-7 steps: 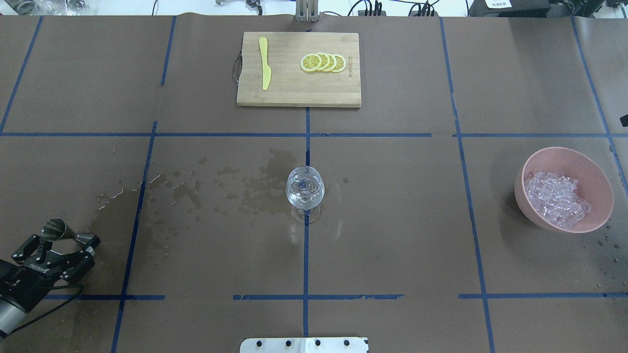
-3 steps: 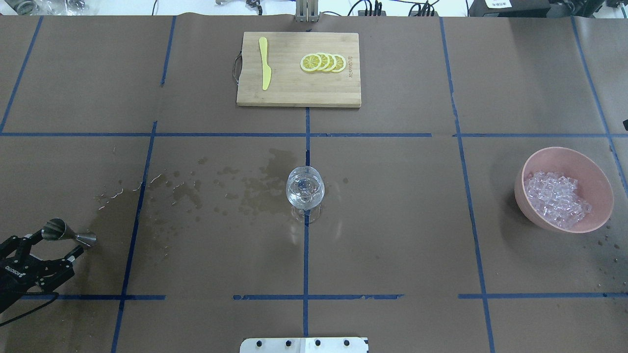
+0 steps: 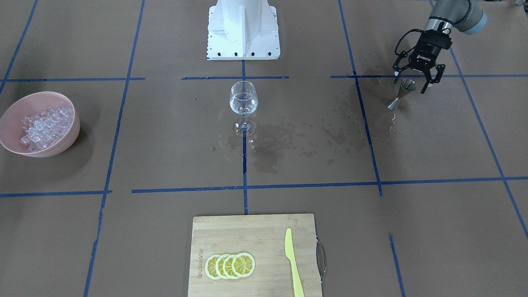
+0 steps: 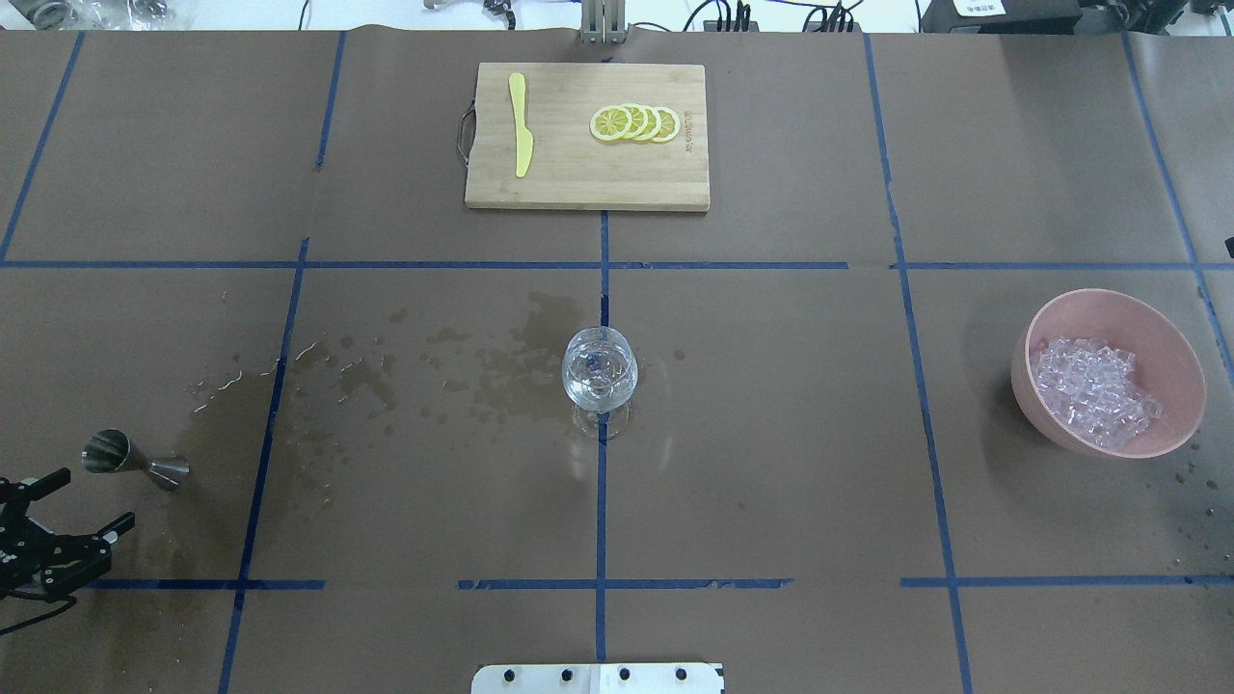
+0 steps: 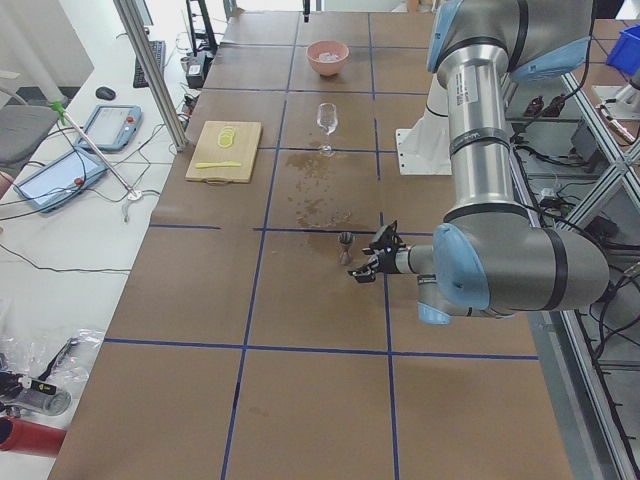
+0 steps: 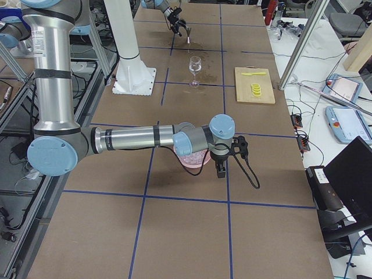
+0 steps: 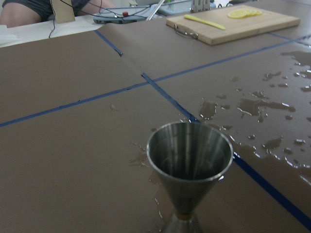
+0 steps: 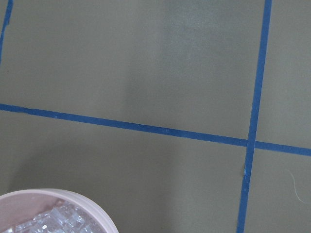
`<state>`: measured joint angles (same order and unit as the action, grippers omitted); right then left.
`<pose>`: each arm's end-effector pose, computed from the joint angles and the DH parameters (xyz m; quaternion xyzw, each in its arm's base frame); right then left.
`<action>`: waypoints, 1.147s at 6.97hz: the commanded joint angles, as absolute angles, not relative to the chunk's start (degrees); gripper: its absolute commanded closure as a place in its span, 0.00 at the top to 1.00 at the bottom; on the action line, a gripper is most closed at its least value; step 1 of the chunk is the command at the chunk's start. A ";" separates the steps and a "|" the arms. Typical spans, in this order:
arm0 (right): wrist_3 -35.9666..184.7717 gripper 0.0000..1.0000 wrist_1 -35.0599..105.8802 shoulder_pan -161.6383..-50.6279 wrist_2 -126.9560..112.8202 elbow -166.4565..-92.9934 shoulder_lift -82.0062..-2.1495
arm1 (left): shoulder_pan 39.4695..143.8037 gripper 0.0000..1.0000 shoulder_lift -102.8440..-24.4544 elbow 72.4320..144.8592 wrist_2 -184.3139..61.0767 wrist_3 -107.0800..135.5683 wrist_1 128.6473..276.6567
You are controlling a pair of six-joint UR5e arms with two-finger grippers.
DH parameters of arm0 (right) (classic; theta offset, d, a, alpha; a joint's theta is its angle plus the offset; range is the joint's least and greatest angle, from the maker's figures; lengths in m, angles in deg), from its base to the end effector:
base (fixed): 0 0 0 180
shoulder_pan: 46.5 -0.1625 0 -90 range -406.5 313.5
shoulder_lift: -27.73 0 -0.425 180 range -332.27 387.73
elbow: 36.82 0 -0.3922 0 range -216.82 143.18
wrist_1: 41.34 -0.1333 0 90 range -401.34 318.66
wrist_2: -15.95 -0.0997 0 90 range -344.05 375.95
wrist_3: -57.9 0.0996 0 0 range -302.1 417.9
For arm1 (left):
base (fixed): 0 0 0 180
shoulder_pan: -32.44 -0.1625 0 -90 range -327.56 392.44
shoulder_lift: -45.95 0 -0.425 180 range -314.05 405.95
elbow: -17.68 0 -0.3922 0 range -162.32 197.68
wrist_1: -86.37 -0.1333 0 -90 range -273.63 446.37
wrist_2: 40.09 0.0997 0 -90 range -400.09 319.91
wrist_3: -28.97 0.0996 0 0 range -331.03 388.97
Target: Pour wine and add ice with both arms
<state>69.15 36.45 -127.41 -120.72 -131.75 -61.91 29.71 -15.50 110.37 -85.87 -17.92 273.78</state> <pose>-0.0203 -0.5121 0.5865 0.0684 -0.4100 -0.0431 0.9085 0.2584 -0.1907 0.6349 0.4735 0.4029 0.0901 0.7780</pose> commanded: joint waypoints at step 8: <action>69.15 1.00 36.36 -127.36 -120.54 -132.18 -61.83 | 92.60 0.99 -28.03 111.10 -144.89 7.95 251.31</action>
